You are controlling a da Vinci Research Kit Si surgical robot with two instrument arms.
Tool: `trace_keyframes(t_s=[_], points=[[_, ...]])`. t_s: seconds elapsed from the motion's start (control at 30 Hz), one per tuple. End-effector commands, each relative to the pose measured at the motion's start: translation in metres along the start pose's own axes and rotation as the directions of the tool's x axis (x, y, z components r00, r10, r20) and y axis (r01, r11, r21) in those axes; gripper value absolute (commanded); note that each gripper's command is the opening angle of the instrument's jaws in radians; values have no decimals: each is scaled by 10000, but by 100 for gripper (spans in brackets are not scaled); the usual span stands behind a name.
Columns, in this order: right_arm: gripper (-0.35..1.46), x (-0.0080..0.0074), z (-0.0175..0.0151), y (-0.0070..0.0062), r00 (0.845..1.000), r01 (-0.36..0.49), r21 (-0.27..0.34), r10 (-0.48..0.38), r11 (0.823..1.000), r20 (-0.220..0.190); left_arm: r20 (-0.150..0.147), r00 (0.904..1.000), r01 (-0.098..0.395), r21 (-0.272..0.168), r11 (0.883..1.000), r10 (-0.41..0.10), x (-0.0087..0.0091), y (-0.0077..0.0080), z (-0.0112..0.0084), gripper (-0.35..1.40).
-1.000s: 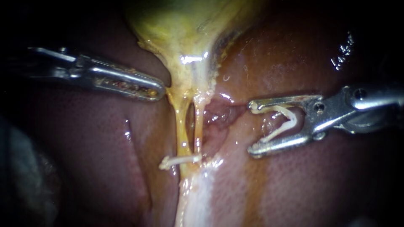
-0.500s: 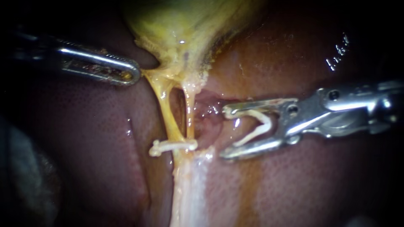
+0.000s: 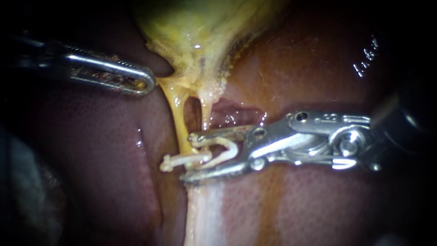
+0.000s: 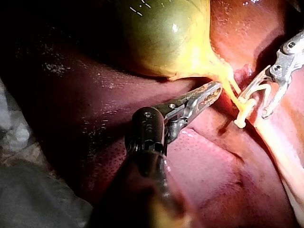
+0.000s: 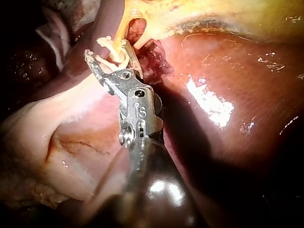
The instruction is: Clipping second clip left tube
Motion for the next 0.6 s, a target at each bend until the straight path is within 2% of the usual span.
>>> trace_keyframes(t_s=[0.03, 0.17, 0.3, 0.43, 0.5, 0.6], points=[[47, -5, 1, 6, 10000, -29, -13, 29, 10000, 17, 3, 10000, 3, 6, 10000, -3, 0, 0, 0, -35], [48, -14, 5, 19, 9999, -158, -30, 158, 9999, 37, 1, 10000, 5, 9, 10000, -5, 1, 1, 0, -35], [48, -11, 12, 26, 9998, -166, -34, 166, 9999, -57, -5, 10000, 11, 21, 10000, -11, 1, 2, 2, -35], [49, -4, 24, 26, 9987, -238, 96, 242, 9997, -454, -10, 10000, 17, 31, 10000, -17, 2, 2, 3, -35], [50, 1, 31, 24, 9967, -294, 299, 315, 9991, -748, -12, 10000, 19, 35, 10000, -19, 2, 3, 4, -35], [50, 6, 40, 16, 9943, -413, 709, 480, 9966, -957, -26, 10000, 19, 65, 10000, -19, 2, 3, 4, -35]])
